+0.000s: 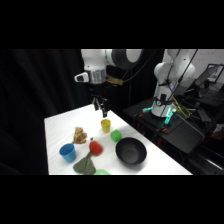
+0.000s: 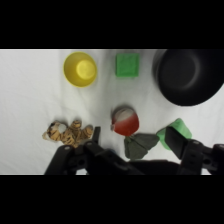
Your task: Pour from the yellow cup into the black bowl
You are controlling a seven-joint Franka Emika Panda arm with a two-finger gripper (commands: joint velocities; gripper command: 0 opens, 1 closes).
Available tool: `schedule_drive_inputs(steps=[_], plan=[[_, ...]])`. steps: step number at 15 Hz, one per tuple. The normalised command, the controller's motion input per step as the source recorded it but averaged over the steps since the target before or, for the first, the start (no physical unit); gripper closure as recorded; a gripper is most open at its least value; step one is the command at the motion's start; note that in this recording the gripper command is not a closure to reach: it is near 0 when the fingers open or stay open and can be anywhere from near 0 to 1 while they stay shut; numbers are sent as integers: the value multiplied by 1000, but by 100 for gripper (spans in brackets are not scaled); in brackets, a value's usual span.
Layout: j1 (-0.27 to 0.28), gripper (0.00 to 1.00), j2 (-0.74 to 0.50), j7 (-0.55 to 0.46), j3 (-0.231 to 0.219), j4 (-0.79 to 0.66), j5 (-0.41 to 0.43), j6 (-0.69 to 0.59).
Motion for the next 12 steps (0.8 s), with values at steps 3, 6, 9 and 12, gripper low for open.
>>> schedule_drive_inputs(steps=[3,6,9,12], plan=[[-2,0,-96,33,-14,-118,-38,64],[-35,0,-359,43,-51,-487,-81,257],[-56,0,-449,25,-56,-620,-88,344],[-58,0,-272,62,-46,-495,-137,526]])
